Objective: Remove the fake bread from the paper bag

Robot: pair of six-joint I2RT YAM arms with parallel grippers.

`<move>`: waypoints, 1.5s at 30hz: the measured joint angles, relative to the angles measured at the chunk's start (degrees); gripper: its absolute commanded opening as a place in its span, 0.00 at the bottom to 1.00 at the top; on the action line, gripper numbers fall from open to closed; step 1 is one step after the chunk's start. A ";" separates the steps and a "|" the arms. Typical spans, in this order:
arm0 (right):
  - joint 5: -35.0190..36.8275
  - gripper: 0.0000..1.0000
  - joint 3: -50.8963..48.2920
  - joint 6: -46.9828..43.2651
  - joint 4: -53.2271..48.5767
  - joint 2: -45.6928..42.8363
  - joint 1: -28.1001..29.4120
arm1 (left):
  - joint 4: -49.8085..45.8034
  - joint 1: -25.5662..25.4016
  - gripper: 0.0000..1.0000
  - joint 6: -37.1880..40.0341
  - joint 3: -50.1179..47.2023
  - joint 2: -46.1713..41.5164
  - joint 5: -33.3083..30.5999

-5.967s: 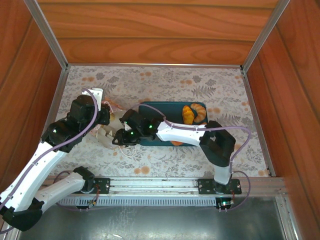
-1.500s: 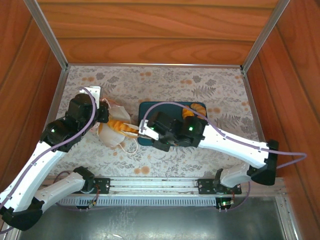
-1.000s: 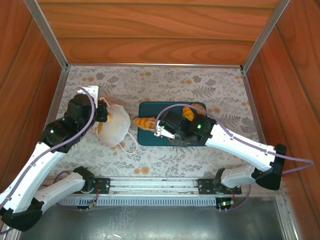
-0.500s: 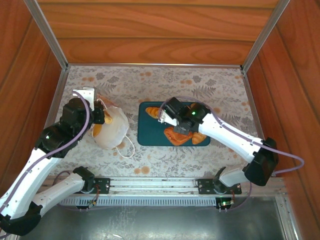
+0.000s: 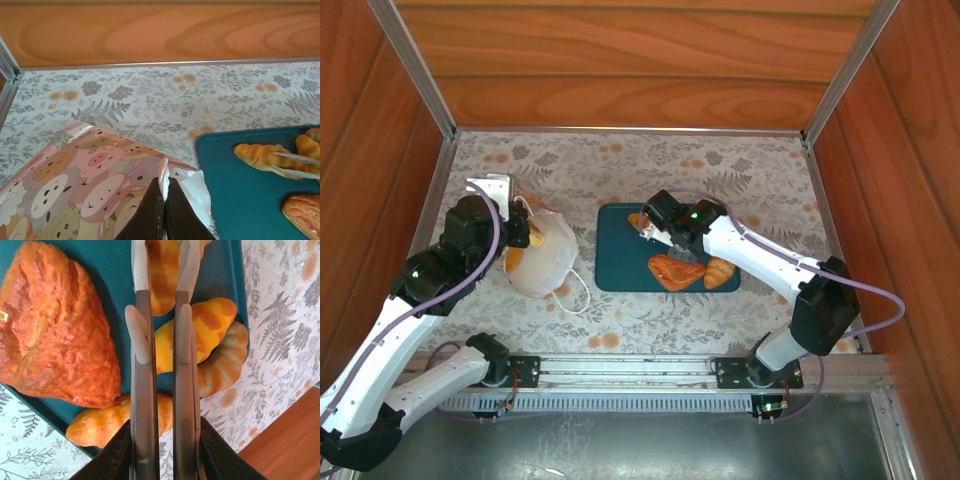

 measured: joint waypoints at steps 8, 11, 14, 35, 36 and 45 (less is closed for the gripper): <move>-0.04 0.30 -0.02 3.98 -2.84 -0.11 -0.74 | 0.42 0.00 0.00 0.09 0.00 0.74 0.11; -0.09 0.33 -0.02 5.18 -3.23 -0.11 -0.76 | 0.50 0.00 0.00 0.09 0.00 1.68 0.28; 0.00 0.37 -0.02 6.23 -3.80 -0.04 -1.03 | 0.57 0.00 0.00 0.07 0.00 2.27 0.61; -5.38 0.45 4.92 12.68 -8.81 -1.90 -1.79 | 0.79 0.00 0.00 0.07 0.00 1.88 1.20; -5.66 0.45 4.92 12.92 -8.94 -2.36 -1.79 | 0.79 0.00 0.00 0.07 0.00 1.88 1.20; -5.46 0.45 3.50 13.68 -8.17 -1.92 -2.21 | 0.79 0.00 0.00 0.02 0.11 2.34 1.60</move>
